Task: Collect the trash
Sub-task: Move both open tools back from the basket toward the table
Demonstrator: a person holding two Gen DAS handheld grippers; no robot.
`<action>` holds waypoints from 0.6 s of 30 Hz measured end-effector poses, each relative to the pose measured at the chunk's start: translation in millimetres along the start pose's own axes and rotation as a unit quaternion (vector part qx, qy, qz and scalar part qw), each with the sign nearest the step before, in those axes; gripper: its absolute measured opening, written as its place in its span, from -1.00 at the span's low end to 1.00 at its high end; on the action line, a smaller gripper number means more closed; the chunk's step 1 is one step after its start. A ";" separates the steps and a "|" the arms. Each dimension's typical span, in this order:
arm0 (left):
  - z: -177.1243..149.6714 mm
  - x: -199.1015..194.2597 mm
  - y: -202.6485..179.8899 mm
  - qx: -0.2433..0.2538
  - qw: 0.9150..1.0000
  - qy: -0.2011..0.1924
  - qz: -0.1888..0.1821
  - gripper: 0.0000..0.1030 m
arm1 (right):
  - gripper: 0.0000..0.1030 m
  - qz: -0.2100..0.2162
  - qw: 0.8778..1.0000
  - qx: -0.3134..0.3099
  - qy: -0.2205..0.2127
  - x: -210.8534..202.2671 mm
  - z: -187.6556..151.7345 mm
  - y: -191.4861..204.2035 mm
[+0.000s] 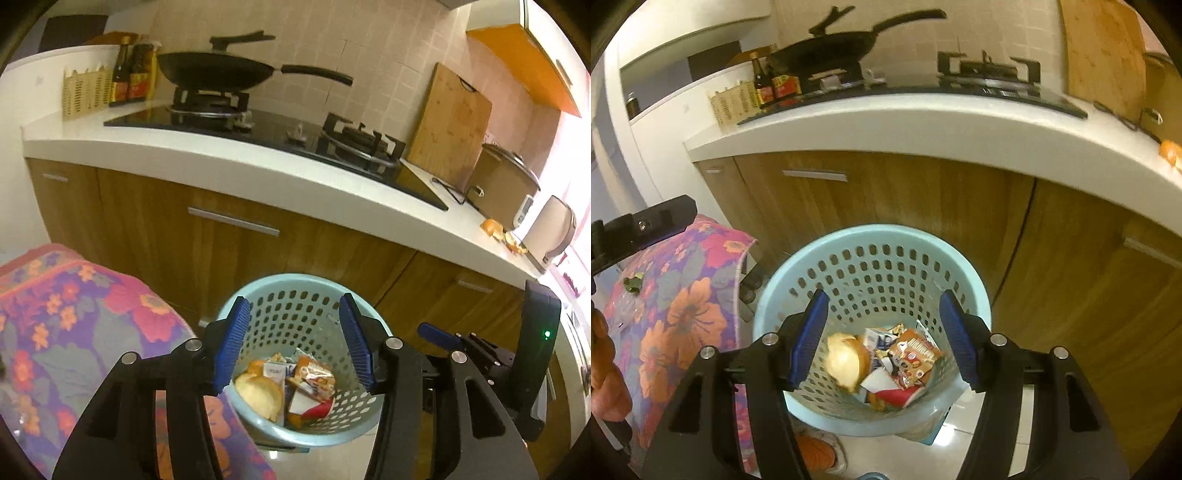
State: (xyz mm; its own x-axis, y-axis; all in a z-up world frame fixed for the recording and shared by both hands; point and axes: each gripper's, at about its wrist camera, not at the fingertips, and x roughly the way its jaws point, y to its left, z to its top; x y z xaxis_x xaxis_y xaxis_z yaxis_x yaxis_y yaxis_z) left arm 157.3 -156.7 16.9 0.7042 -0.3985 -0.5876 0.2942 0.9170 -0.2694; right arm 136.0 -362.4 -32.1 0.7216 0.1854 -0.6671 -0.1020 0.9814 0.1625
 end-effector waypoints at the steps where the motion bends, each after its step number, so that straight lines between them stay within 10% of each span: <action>1: 0.8 -7.2 2.4 0.000 1.000 -0.004 0.004 -0.05 | 0.14 0.004 1.000 -0.002 -0.004 -3.1 1.7 2.6; 18: -16.5 -185.7 91.8 -0.079 0.984 -0.123 0.097 0.31 | 0.14 0.156 0.983 -0.096 -0.030 -29.4 34.7 159.8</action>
State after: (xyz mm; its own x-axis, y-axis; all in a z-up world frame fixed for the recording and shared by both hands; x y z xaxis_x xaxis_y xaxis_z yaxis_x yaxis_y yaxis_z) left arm 42.9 1.3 88.6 0.8781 -0.1819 -0.4426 0.0478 0.9536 -0.2972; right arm 122.3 -212.7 38.7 0.6729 0.4813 -0.5618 -0.4476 0.8695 0.2088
